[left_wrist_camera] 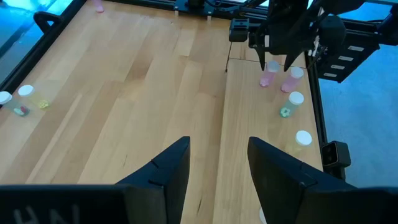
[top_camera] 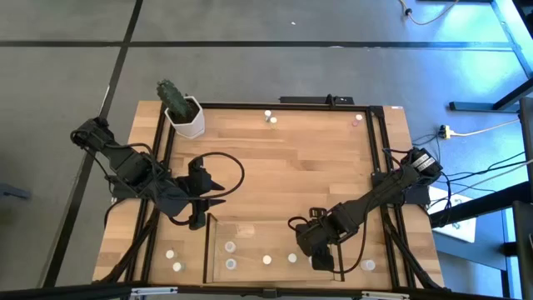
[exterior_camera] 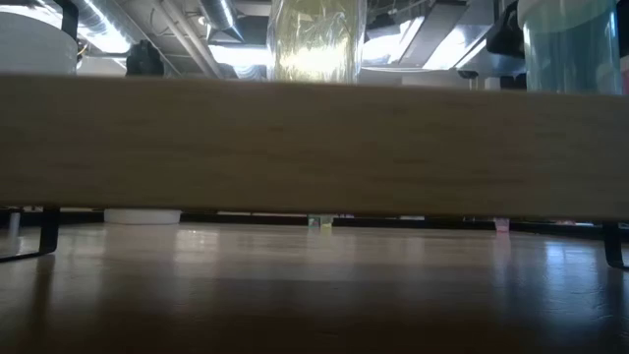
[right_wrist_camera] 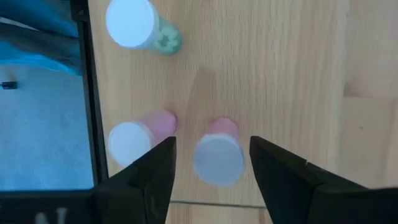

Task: Pick and place medicine bottles onto shelf by color
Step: Put the bottom yellow pill bottle on the shelf aligned with the other yellow pill bottle

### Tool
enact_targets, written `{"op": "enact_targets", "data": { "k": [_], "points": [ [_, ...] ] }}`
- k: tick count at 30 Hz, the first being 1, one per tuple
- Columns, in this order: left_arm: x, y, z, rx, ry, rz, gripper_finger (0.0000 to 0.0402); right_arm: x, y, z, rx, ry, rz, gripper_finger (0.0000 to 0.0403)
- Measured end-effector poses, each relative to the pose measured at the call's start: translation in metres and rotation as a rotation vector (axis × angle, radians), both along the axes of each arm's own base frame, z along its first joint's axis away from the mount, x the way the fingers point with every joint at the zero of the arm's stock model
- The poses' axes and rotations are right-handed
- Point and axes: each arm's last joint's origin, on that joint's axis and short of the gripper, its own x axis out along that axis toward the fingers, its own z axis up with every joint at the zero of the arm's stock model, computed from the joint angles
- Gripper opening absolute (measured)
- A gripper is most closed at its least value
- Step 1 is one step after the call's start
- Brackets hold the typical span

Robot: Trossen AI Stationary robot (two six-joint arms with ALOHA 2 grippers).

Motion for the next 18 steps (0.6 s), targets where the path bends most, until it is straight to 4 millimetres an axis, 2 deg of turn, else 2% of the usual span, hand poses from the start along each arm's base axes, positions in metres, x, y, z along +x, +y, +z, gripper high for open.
{"op": "enact_targets", "data": {
  "k": [6, 10, 18],
  "points": [
    [0.0, 0.0, 0.0, 0.0, 0.0, 0.0, 0.0155, 0.002, 0.0, 0.021, -0.003, -0.006, 0.014, 0.0206],
    [0.0, 0.0, 0.0, 0.0, 0.0, 0.0, 0.0155, 0.008, -0.002, 0.041, -0.031, -0.069, -0.012, 0.0207],
    [-0.001, -0.002, -0.001, -0.055, 0.019, -0.022, 0.0155, 0.014, -0.007, 0.096, -0.155, -0.276, -0.074, 0.0207]
  ]
}}
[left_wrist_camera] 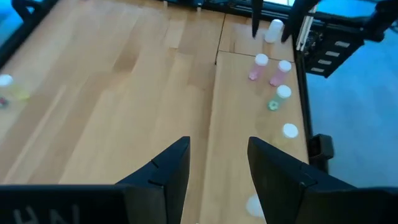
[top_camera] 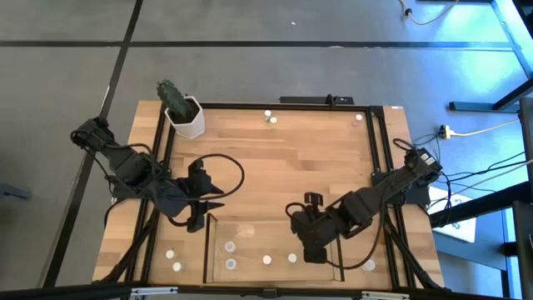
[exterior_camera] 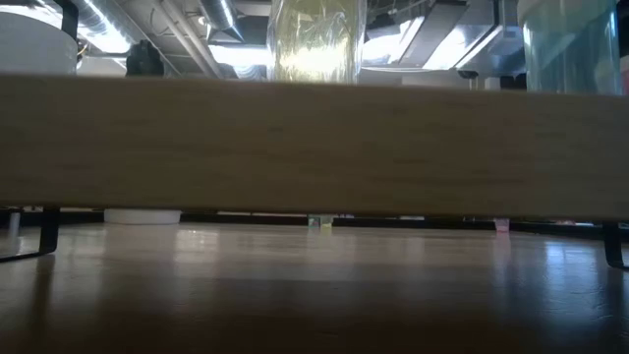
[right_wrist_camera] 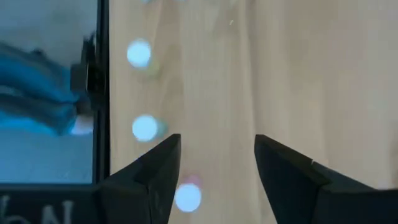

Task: Pick and place medicine bottles onto shelf by color
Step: Put the bottom yellow pill bottle on the shelf aligned with the other yellow pill bottle

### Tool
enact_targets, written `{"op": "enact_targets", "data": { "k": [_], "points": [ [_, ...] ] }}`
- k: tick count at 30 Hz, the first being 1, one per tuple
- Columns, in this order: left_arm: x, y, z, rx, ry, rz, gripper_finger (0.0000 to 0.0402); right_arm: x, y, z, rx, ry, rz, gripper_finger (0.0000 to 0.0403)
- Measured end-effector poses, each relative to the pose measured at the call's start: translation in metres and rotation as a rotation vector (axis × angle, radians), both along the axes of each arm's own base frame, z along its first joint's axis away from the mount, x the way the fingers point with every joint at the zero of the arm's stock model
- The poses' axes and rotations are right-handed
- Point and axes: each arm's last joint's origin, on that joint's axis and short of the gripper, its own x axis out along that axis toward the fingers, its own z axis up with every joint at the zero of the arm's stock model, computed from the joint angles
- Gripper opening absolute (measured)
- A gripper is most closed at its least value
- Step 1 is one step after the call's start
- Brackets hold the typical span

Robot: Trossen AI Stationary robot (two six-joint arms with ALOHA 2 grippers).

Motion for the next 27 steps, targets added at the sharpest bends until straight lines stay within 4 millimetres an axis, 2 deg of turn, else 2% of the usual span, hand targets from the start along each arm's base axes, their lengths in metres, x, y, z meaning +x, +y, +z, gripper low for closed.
{"op": "enact_targets", "data": {
  "k": [3, 8, 14, 21, 27],
  "points": [
    [0.0, 0.0, 0.0, -0.048, -0.003, 0.034, 0.0155, -0.001, -0.004, 0.025, -0.025, -0.066, -0.017, 0.0207],
    [0.0, 0.0, 0.0, -0.081, -0.005, 0.06, 0.0155, -0.002, -0.011, 0.064, -0.029, -0.178, 0.069, 0.0207],
    [-0.002, -0.001, 0.0, -0.077, 0.0, 0.054, 0.0155, -0.002, -0.023, 0.094, -0.024, -0.278, 0.095, 0.0207],
    [-0.014, -0.009, -0.005, -0.112, 0.079, 0.028, 0.0155, 0.004, -0.045, 0.097, -0.027, -0.249, 0.005, 0.0207],
    [-0.037, -0.021, -0.016, -0.213, 0.296, 0.004, 0.0155, 0.01, -0.054, 0.089, -0.044, -0.217, -0.022, 0.0207]
  ]
}}
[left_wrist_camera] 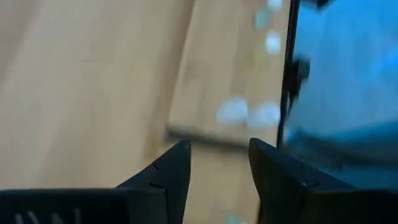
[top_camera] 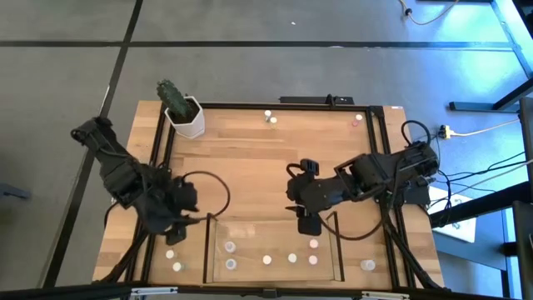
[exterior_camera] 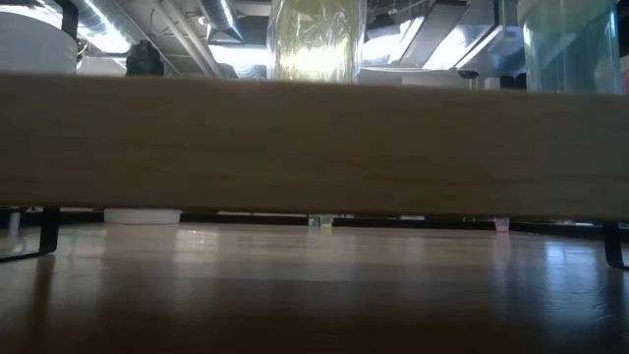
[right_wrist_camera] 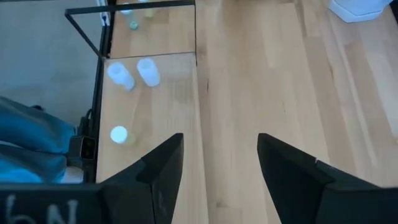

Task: Pick and place medicine bottles onto shelf by color
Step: Put the bottom yellow pill bottle on the shelf aligned with the other yellow pill bottle

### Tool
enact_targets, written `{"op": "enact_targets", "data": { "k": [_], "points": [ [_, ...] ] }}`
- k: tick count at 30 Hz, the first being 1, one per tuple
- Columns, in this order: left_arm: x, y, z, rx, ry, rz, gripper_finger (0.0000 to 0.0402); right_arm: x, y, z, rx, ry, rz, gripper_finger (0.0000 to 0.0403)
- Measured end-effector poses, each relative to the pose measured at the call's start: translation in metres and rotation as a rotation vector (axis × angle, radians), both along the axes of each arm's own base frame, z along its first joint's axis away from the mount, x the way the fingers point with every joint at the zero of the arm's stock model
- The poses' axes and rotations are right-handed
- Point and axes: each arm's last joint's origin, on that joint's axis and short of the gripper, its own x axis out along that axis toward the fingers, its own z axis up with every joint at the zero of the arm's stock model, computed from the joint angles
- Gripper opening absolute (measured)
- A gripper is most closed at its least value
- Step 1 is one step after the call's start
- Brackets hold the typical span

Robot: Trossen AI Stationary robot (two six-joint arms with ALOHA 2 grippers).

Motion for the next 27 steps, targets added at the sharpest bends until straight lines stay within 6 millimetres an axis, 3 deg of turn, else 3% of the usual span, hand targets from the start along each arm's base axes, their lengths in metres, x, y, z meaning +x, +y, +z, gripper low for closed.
{"op": "enact_targets", "data": {
  "k": [5, 12, 27],
  "points": [
    [-0.015, -0.011, -0.007, -0.154, 0.179, 0.153, 0.0155, 0.001, -0.002, 0.001, 0.003, -0.009, -0.005, 0.0207],
    [-0.029, -0.026, -0.009, -0.328, 0.255, 0.391, 0.0155, 0.002, -0.001, 0.002, 0.006, -0.02, -0.004, 0.0207],
    [-0.027, -0.084, -0.052, -0.19, 0.369, 0.362, 0.0155, 0.002, -0.001, 0.002, 0.006, -0.021, -0.003, 0.0207]
  ]
}}
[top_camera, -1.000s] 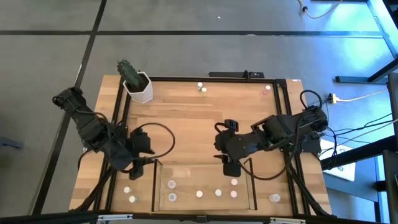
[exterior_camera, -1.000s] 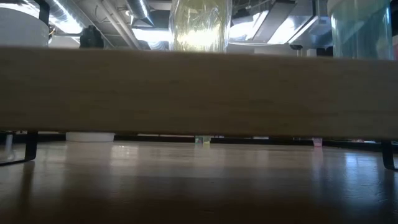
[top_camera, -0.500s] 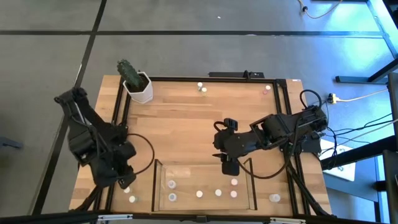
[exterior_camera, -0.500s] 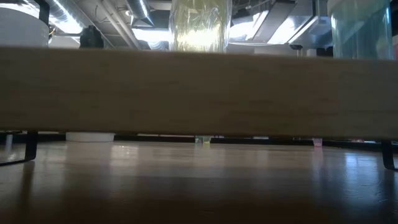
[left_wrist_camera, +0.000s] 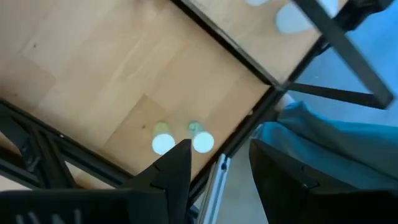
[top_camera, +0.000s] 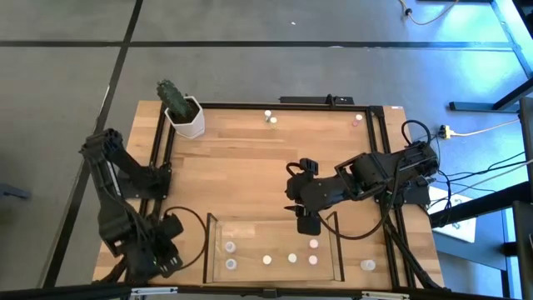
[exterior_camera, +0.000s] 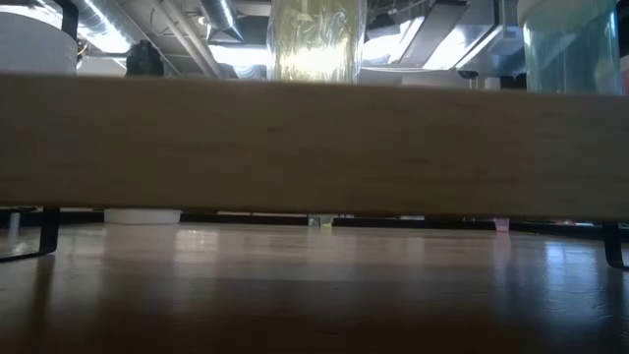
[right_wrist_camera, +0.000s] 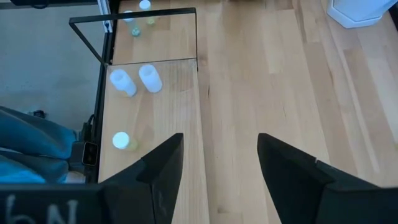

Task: Pick and place medicine bottles onto shelf by color
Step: Put the bottom yellow pill bottle on the shelf aligned with the other yellow pill bottle

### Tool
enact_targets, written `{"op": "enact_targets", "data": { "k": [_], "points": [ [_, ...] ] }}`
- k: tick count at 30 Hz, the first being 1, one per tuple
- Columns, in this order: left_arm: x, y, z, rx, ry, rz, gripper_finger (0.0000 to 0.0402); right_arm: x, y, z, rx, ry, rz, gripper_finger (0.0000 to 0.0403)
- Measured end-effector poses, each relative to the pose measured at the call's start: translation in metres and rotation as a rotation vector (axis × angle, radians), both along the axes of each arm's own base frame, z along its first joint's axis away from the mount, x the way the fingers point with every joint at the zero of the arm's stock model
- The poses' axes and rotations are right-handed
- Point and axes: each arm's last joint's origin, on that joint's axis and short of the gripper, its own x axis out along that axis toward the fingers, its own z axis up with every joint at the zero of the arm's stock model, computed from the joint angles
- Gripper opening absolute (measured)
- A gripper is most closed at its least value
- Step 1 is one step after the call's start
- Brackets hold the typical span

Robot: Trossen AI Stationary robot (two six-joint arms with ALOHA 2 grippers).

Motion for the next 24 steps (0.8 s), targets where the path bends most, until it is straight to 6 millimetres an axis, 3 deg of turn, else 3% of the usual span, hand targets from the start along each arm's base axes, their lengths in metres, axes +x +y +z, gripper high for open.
{"op": "enact_targets", "data": {
  "k": [11, 24],
  "points": [
    [0.002, -0.015, -0.026, 0.02, 0.251, 0.192, 0.0155, 0.0, 0.0, 0.0, -0.002, 0.0, 0.003, 0.0207],
    [0.008, -0.027, -0.048, 0.113, 0.292, 0.208, 0.0155, -0.001, 0.003, 0.0, 0.074, 0.034, 0.079, 0.0207]
  ]
}}
